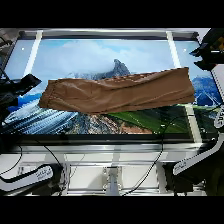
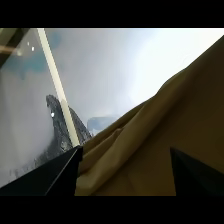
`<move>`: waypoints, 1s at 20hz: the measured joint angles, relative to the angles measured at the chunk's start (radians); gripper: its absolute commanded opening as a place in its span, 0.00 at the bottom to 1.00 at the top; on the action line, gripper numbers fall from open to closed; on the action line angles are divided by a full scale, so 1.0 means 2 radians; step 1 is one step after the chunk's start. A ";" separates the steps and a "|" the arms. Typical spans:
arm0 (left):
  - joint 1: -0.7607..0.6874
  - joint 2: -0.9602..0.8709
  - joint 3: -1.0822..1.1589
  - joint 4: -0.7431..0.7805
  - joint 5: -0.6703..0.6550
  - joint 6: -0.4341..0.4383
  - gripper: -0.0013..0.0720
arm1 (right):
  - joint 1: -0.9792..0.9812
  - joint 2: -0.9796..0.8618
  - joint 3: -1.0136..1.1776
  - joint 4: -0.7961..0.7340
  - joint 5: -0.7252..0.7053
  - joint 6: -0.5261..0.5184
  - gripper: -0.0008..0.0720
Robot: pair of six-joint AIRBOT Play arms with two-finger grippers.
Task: Fold the clothes and pants, and hang the long-sleeved shirts on hangers.
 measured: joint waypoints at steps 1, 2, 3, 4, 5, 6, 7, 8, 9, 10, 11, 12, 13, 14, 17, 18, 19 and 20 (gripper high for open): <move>0.001 -0.003 0.004 0.005 0.000 -0.006 0.87 | 0.002 0.001 0.000 0.001 0.010 -0.003 0.87; 0.004 -0.007 0.006 0.008 -0.002 -0.010 0.87 | 0.003 0.002 0.000 0.001 0.024 -0.005 0.87; 0.008 -0.013 0.009 0.010 -0.008 -0.015 0.87 | 0.005 0.002 0.000 0.001 0.035 -0.006 0.87; 0.015 -0.022 0.012 0.012 -0.019 -0.019 0.87 | 0.006 0.003 0.000 0.005 0.052 -0.007 0.87; 0.025 -0.034 0.017 0.012 -0.036 -0.021 0.87 | 0.008 0.003 0.000 0.007 0.068 -0.009 0.87; 0.035 -0.047 0.023 0.007 -0.058 -0.025 0.88 | 0.009 0.003 0.000 0.011 0.085 -0.009 0.87; 0.047 -0.064 0.028 -0.006 -0.083 -0.027 0.88 | 0.009 0.003 0.000 0.018 0.098 -0.010 0.87; 0.058 -0.079 0.033 -0.021 -0.105 -0.027 0.88 | 0.010 0.003 0.000 0.024 0.109 -0.010 0.87; 0.068 -0.094 0.036 -0.037 -0.123 -0.026 0.88 | 0.011 0.003 0.000 0.032 0.119 -0.010 0.87; 0.076 -0.109 0.038 -0.053 -0.135 -0.022 0.88 | 0.013 0.003 0.000 0.041 0.129 -0.011 0.87; 0.082 -0.122 0.040 -0.067 -0.144 -0.018 0.88 | 0.016 0.003 0.000 0.049 0.139 -0.012 0.87; 0.085 -0.134 0.042 -0.075 -0.146 -0.013 0.88 | 0.019 0.003 0.000 0.056 0.148 -0.014 0.87; 0.089 -0.144 0.043 -0.083 -0.147 -0.006 0.88 | 0.023 0.003 0.000 0.061 0.156 -0.016 0.87; 0.091 -0.154 0.045 -0.087 -0.143 -0.001 0.88 | 0.027 0.003 0.000 0.066 0.163 -0.018 0.87; 0.097 -0.179 0.060 -0.098 -0.127 0.009 0.88 | 0.043 0.003 0.000 0.074 0.176 -0.022 0.87; 0.098 -0.185 0.065 -0.098 -0.126 0.011 0.88 | 0.049 0.003 0.000 0.074 0.179 -0.022 0.87; 0.099 -0.192 0.072 -0.101 -0.124 0.013 0.88 | 0.055 0.003 0.000 0.076 0.181 -0.023 0.87; 0.099 -0.197 0.079 -0.101 -0.119 0.016 0.88 | 0.061 0.003 0.000 0.077 0.182 -0.023 0.87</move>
